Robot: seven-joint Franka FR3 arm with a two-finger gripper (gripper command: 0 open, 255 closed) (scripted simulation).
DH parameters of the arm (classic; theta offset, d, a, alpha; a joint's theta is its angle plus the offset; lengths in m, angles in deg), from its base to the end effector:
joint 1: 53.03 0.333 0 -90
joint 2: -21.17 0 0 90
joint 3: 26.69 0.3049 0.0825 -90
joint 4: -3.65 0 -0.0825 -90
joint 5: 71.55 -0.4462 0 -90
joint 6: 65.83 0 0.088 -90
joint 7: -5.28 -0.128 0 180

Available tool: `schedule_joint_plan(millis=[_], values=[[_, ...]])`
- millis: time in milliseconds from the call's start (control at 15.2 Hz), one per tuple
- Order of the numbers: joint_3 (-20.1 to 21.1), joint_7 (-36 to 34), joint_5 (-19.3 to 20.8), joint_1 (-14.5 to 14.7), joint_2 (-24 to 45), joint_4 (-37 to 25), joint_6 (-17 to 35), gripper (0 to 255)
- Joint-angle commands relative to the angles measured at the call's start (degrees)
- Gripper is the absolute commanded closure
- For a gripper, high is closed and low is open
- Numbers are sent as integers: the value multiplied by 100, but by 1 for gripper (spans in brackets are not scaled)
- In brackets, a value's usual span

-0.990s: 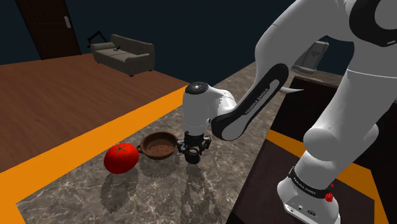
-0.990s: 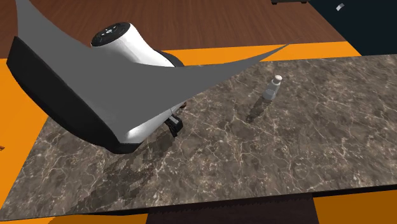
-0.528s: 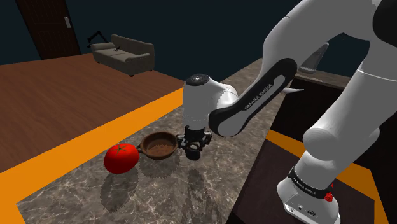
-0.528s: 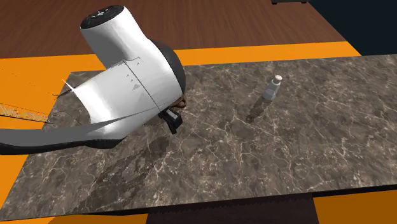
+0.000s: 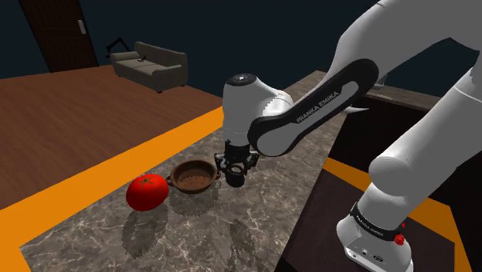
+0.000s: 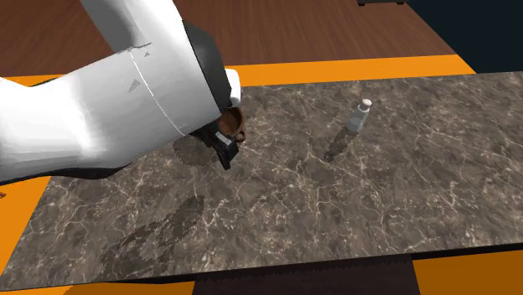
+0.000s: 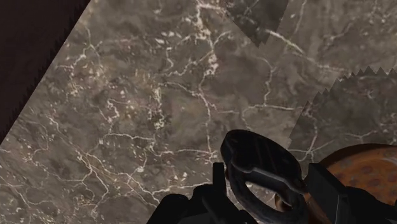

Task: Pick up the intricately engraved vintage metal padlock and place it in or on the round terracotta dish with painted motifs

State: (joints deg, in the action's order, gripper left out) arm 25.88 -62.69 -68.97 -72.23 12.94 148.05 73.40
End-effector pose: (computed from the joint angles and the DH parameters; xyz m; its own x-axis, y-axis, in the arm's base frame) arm 0.4226 0.2605 0.2315 0.8343 -0.5358 0.1297 -0.5460 -0.8356 0.0599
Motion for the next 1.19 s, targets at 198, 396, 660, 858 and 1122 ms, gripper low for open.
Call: schedule_joint_plan(millis=[198, 396, 660, 858, 1122], values=[[-212, 405, -477, 198, -438, -137, -437, 255], [-335, 575, -664, 295, -655, -232, -697, 255], [-169, 330, -240, 39, -210, -777, -907, 255], [108, -273, 690, -254, 739, -1560, -1126, 255], [12, -967, 1861, 0, 2031, -2719, -1656, 255]])
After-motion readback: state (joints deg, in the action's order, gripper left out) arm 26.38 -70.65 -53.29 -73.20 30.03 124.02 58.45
